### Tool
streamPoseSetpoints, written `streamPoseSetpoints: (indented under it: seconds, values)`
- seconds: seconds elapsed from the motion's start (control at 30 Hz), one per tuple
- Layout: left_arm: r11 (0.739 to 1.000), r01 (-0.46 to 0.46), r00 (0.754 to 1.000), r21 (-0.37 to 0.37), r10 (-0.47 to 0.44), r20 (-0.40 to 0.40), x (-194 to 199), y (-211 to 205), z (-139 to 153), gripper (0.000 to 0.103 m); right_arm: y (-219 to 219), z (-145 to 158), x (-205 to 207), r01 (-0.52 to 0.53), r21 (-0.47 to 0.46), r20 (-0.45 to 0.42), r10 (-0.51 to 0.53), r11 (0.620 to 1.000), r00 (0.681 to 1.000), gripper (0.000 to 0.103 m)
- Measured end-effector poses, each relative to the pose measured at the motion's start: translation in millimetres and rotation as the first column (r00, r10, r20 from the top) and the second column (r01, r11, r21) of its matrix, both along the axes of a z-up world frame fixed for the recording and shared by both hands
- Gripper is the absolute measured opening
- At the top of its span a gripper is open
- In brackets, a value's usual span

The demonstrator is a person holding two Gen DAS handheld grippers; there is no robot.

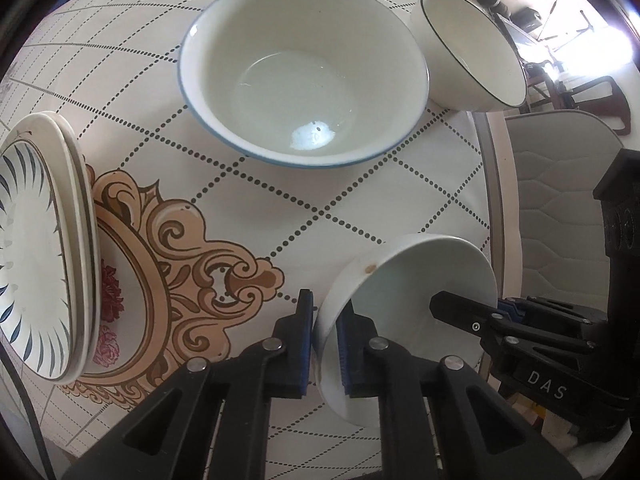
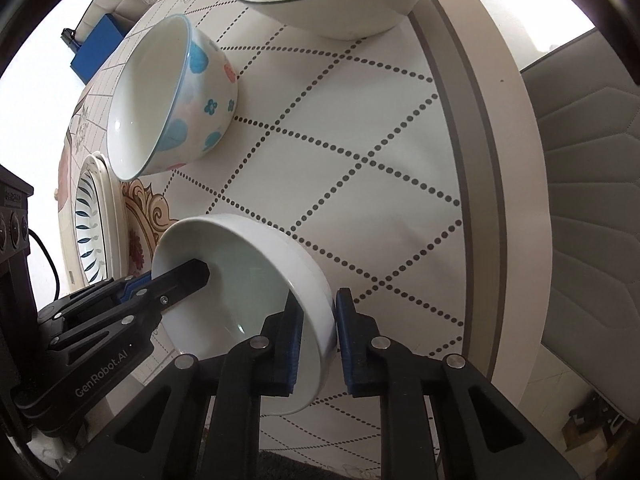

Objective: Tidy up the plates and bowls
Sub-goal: 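Grasp the rim of the small white bowl with both grippers, then carry the small white bowl beside the plate stack and open both grippers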

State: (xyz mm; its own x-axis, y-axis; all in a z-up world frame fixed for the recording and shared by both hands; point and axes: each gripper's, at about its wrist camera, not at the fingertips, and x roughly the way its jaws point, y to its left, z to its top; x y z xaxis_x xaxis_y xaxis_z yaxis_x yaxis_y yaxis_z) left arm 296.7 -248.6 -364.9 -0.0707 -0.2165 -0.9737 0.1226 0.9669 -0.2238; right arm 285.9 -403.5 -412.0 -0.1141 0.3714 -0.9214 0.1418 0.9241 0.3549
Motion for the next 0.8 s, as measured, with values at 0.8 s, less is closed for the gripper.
streamPoseSetpoints:
  seconds: [0.8]
  values:
    - [0.994,-0.072,0.997,0.087,0.071,0.004,12,66,10,0.009,66,10,35,-0.07,0.042,-0.012,0.071,0.997,0.997,0.019]
